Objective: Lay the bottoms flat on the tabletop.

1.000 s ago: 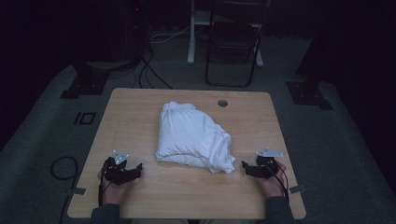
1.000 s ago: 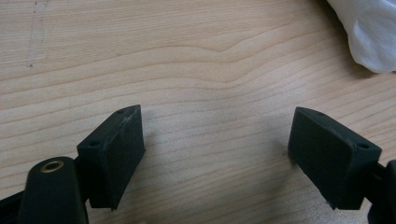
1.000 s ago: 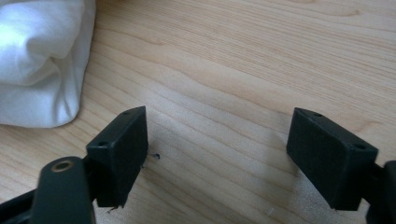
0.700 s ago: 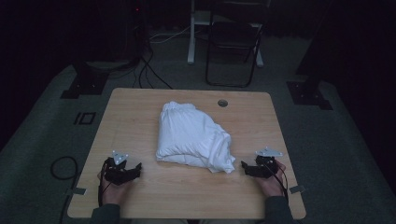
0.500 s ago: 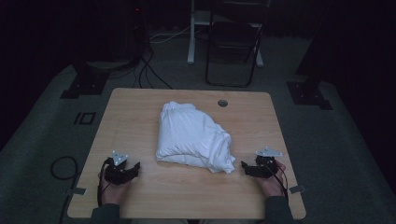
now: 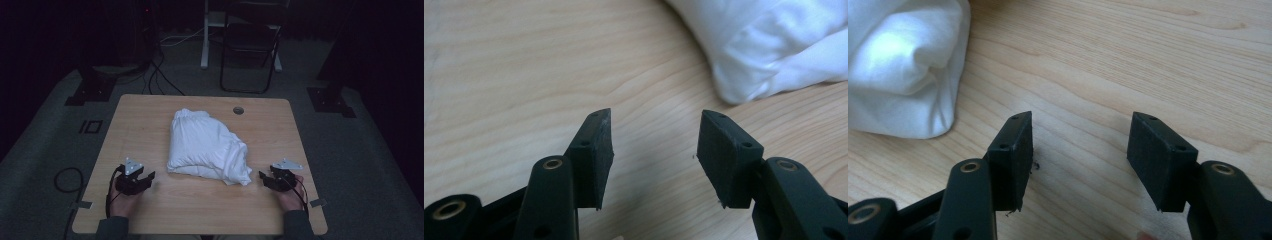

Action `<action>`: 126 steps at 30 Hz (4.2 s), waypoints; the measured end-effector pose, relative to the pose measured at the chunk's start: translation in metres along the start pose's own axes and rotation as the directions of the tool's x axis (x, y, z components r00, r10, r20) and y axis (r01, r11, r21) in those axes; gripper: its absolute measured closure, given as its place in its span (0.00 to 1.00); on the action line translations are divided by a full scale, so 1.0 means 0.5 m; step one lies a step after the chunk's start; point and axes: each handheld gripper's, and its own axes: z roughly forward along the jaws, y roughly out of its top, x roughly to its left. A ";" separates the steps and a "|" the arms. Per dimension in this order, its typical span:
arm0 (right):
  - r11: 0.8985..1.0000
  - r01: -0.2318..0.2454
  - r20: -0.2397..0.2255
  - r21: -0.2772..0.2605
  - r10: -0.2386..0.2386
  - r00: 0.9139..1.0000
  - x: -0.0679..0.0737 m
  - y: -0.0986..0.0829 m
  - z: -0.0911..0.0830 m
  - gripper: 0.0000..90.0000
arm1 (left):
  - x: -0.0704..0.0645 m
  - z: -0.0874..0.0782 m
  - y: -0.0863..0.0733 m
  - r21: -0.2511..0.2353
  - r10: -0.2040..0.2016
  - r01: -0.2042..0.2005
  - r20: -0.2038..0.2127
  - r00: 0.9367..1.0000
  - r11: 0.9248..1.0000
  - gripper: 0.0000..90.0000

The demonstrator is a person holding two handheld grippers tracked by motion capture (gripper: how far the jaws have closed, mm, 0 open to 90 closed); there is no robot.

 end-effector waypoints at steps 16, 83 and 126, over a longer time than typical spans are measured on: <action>1.000 0.011 -0.008 0.002 -0.011 1.000 0.001 0.000 0.000 0.47 | -0.090 0.012 0.093 -0.053 0.135 -0.131 0.094 0.986 0.990 0.51; 1.000 0.006 -0.001 0.005 -0.006 1.000 0.003 0.002 0.003 0.41 | -0.403 0.173 0.251 -0.032 0.322 -0.330 0.318 0.892 0.943 0.24; 0.990 -0.001 -0.119 -0.145 -0.016 0.993 0.057 0.063 -0.052 0.44 | 0.054 -0.025 0.127 0.023 0.184 -0.182 -0.134 0.974 0.983 0.96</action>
